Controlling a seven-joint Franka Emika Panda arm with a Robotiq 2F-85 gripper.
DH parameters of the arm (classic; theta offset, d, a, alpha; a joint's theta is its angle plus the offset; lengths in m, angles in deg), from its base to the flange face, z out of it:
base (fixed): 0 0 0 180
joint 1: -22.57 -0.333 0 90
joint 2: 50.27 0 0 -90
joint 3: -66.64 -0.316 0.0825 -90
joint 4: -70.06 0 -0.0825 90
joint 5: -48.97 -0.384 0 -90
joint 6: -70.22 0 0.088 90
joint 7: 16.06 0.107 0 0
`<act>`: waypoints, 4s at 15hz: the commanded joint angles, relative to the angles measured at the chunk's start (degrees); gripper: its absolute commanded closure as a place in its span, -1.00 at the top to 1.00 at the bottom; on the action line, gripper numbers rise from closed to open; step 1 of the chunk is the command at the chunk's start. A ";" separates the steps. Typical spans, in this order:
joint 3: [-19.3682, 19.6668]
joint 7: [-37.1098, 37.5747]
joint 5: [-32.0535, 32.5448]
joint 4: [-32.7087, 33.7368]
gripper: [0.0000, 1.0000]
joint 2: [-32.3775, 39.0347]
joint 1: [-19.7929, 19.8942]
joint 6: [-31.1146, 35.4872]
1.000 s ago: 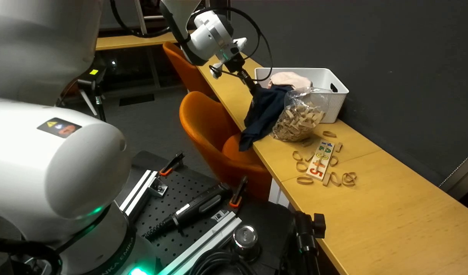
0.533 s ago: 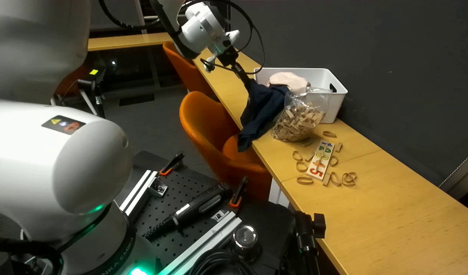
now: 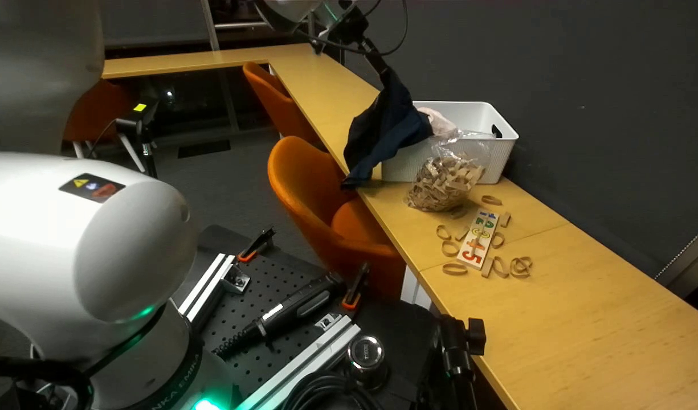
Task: Put the peach and blue shirts in the basket
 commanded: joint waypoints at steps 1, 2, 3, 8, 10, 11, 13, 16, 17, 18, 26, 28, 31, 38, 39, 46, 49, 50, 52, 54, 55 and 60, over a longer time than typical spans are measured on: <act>-0.43 -0.39 0.35 3.01 -0.97 -4.35 2.64 -2.94; -0.42 -0.86 -0.06 4.78 -0.97 -4.69 3.66 -3.26; -0.38 -1.18 -0.38 6.49 -0.97 -4.79 4.66 -3.38; 0.09 -4.15 -2.86 16.88 -0.97 -1.18 9.54 -4.26; 0.37 -5.08 -3.75 22.14 -0.97 1.37 10.47 -5.23; 0.57 -5.46 -3.93 24.90 -0.97 2.82 10.58 -5.85; 0.89 -6.70 -4.67 31.05 -0.97 6.07 10.38 -7.47; 1.26 -8.39 -5.36 39.11 -0.97 10.81 9.65 -8.11; 1.39 -8.77 -5.59 41.70 -0.97 12.57 9.25 -8.07; 1.76 -8.77 -5.34 44.29 -0.97 14.63 8.49 -7.95; -0.25 -8.99 -5.10 49.28 -0.97 24.49 9.52 -5.29; -0.53 -8.52 -5.29 48.48 -0.97 25.43 8.87 -6.53; -1.70 -8.73 -6.41 46.73 -0.97 26.24 7.90 -8.28; -4.53 -7.78 -10.86 42.48 0.20 24.29 7.17 -11.72; -4.95 -7.11 -11.76 41.84 0.37 23.59 7.18 -12.46; -8.22 -4.52 -17.74 29.86 1.00 14.73 7.13 -18.29; -9.32 -0.78 -20.29 20.55 1.00 9.63 7.63 -18.23; -9.46 0.55 -21.00 17.64 1.00 8.16 7.81 -17.63; -9.48 3.49 -22.42 11.52 1.00 5.30 8.15 -16.00; -5.85 6.56 -24.83 5.72 1.00 2.37 5.94 -14.19; -5.42 8.19 -24.82 2.78 1.00 1.02 5.70 -13.12; -5.09 14.24 -24.09 -11.74 1.00 -6.27 5.77 -6.68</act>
